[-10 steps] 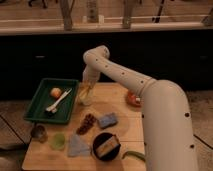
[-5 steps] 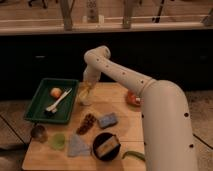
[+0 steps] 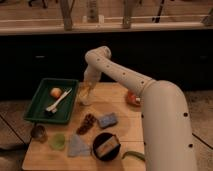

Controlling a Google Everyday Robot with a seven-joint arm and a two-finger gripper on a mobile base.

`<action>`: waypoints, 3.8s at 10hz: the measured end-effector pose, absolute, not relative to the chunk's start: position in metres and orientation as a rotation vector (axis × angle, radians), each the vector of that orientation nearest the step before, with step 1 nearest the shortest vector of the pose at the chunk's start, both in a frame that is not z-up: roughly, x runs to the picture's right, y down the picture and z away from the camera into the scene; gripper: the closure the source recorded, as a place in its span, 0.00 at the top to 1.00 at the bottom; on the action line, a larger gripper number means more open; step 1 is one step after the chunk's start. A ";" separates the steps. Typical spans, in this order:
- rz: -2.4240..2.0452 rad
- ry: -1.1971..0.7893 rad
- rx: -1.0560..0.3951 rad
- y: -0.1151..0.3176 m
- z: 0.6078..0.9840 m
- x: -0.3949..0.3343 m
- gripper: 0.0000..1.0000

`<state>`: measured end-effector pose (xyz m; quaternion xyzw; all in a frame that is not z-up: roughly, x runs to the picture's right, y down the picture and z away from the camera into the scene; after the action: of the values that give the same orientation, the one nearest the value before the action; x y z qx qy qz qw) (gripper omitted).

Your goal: Place banana in paper cup

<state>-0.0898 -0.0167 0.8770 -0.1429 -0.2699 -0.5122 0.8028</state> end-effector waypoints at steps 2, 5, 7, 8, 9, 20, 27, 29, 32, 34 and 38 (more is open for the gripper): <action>-1.106 -0.580 -0.306 -0.017 0.876 -0.091 0.44; -1.112 -0.576 -0.304 -0.017 0.873 -0.088 0.75; -1.112 -0.576 -0.301 -0.017 0.872 -0.086 0.80; -1.113 -0.578 -0.297 -0.015 0.870 -0.085 0.80; -1.113 -0.579 -0.296 -0.014 0.869 -0.084 0.80; -1.106 -0.603 -0.304 -0.012 0.872 -0.080 0.80; -1.131 -0.626 -0.297 -0.013 0.873 -0.081 0.80; -1.131 -0.626 -0.297 -0.013 0.873 -0.082 0.80; -1.131 -0.626 -0.297 -0.013 0.873 -0.082 0.80; -1.131 -0.626 -0.297 -0.013 0.873 -0.082 0.80; -1.131 -0.626 -0.297 -0.013 0.873 -0.082 0.80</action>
<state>-0.0815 -0.0127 0.8727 -0.1380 -0.2907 -0.5250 0.7880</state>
